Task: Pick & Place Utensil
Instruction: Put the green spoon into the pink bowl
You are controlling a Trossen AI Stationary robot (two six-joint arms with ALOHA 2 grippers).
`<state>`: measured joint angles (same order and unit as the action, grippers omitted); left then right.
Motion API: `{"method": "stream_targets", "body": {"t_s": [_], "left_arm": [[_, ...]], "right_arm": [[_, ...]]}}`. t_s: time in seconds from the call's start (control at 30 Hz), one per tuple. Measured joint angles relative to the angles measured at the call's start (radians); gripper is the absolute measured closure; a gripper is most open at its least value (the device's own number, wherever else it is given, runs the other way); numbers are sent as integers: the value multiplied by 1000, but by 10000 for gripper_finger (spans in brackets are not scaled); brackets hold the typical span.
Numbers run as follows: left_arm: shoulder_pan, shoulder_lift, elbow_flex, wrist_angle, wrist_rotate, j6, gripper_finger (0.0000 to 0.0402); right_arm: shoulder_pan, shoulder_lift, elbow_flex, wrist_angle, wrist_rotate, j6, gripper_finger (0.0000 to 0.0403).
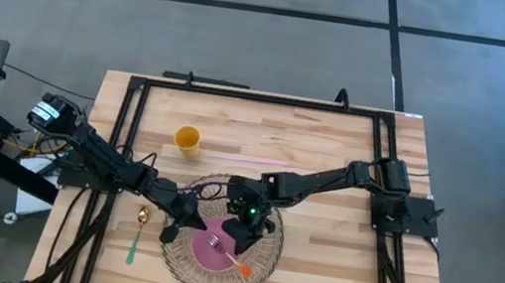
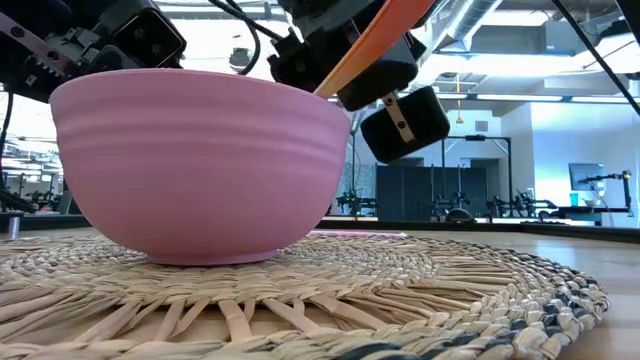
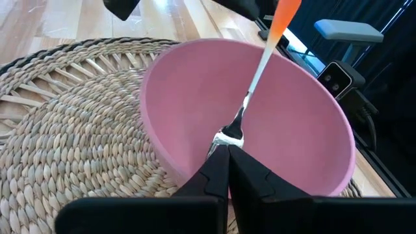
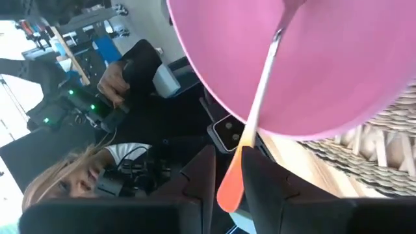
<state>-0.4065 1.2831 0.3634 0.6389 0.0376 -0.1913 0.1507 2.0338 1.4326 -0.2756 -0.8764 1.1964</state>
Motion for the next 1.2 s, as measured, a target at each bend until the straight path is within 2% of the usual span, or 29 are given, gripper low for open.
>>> {"method": "stream_targets", "body": {"t_s": [0.2,0.3,0.47,0.57,0.77,0.93,1.03,1.2], "left_arm": [[0,0,0,54,0,0,391],[0,-2,0,85,0,0,391],[0,-47,0,95,-30,-51,395],[0,-91,0,96,-88,-58,394],[0,-185,0,96,-215,-60,393],[0,-243,0,96,-288,-53,395],[0,-256,0,95,-350,-45,395],[0,-258,0,96,-424,-23,396]], "right_arm": [[12,-6,14,-8,-66,-110,338],[13,-21,14,-10,-70,-170,338],[7,-84,14,-122,-40,-379,338],[0,-133,15,-236,67,-516,338],[-1,-241,15,-457,370,-771,338],[10,-336,15,-557,545,-870,338],[11,-392,15,-562,593,-933,338],[12,-486,-16,-523,598,-1047,338]]}}
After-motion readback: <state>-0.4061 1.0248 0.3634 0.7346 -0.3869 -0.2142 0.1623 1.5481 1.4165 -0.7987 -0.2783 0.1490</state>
